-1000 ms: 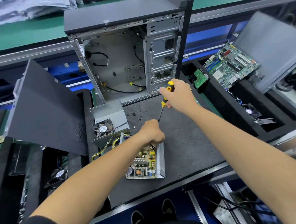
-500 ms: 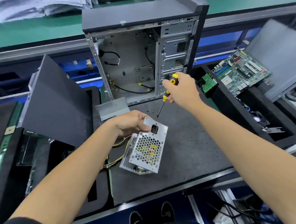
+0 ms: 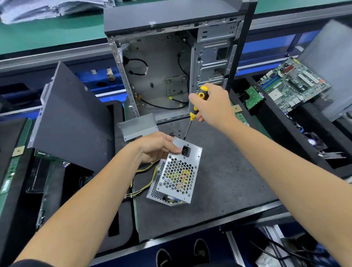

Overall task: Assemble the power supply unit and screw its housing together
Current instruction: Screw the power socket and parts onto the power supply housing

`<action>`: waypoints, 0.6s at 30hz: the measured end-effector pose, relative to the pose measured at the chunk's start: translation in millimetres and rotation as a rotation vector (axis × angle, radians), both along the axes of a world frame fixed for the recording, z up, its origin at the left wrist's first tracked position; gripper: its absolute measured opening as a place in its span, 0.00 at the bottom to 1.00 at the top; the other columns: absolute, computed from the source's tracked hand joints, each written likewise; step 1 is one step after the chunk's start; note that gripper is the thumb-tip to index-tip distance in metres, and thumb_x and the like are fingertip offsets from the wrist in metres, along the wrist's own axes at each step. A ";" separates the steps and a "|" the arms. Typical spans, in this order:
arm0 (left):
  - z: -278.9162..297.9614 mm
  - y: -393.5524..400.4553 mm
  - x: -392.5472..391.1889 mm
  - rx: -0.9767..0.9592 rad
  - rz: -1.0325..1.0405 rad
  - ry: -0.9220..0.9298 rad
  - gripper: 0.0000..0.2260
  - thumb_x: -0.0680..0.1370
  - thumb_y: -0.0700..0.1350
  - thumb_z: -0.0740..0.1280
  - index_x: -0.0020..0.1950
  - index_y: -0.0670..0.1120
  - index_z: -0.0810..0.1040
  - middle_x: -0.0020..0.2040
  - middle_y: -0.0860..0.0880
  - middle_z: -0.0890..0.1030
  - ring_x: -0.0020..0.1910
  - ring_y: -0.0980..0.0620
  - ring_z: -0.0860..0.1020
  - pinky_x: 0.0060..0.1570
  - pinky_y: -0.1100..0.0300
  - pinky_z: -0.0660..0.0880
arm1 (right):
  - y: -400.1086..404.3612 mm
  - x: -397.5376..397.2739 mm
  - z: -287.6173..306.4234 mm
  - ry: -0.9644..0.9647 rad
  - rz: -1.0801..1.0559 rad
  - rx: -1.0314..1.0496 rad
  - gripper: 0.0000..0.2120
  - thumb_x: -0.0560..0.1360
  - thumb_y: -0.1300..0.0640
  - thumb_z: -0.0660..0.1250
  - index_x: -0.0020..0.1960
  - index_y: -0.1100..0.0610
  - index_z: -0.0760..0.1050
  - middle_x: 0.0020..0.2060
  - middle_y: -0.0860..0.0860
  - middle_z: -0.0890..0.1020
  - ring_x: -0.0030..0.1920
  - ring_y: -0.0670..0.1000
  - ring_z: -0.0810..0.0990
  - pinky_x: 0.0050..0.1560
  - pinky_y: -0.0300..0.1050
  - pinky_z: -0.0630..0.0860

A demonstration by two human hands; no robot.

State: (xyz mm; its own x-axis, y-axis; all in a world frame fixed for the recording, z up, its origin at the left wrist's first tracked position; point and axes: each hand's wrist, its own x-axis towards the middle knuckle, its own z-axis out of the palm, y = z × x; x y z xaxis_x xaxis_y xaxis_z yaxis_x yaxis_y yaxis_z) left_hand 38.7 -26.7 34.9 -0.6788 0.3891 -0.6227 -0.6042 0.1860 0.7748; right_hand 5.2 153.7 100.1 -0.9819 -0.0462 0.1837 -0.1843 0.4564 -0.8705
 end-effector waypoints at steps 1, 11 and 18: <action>1.3 0.7 -0.7 0.001 -0.003 -0.004 0.14 0.74 0.30 0.66 0.59 0.32 0.78 0.50 0.38 0.83 0.44 0.47 0.82 0.51 0.56 0.79 | 0.2 0.2 0.4 0.000 -0.003 -0.001 0.15 0.76 0.58 0.64 0.34 0.56 0.62 0.27 0.54 0.74 0.20 0.44 0.76 0.21 0.36 0.72; 7.0 6.8 -4.2 -0.008 0.029 -0.052 0.16 0.74 0.26 0.61 0.54 0.41 0.81 0.47 0.41 0.83 0.48 0.43 0.81 0.54 0.52 0.76 | 3.7 5.7 9.8 0.024 -0.002 -0.068 0.11 0.74 0.61 0.64 0.36 0.58 0.63 0.29 0.58 0.71 0.19 0.44 0.72 0.20 0.34 0.69; 9.2 10.2 -0.9 -0.018 0.056 -0.043 0.15 0.77 0.27 0.58 0.54 0.42 0.78 0.47 0.42 0.80 0.44 0.47 0.79 0.46 0.55 0.77 | -0.6 12.9 9.0 0.079 0.061 0.041 0.13 0.75 0.58 0.64 0.36 0.58 0.62 0.29 0.56 0.71 0.23 0.45 0.73 0.22 0.34 0.70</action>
